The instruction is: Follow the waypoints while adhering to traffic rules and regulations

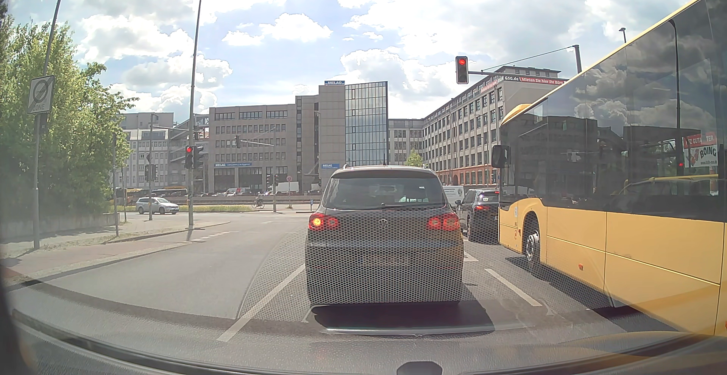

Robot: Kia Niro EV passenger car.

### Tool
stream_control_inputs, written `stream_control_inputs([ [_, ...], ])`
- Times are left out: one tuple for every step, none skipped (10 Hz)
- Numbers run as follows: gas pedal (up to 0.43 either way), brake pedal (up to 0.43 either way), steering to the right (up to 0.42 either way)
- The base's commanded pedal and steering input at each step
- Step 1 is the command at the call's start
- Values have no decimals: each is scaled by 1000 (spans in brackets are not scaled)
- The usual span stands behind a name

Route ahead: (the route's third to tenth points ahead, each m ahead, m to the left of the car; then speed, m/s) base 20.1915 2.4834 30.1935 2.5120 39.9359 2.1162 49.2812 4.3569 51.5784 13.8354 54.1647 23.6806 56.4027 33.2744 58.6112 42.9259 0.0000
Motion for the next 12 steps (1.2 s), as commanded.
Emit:
stream_control_inputs([
  [0, 384, -1],
  [0, 378, -1],
  [0, 378, -1],
  [0, 378, -1],
  [0, 378, -1],
  [0, 378, -1],
  [0, 384, -1],
  [0, 378, -1],
  [0, 378, -1],
  [0, 378, -1],
  [0, 378, -1],
  [0, 378, -1],
])
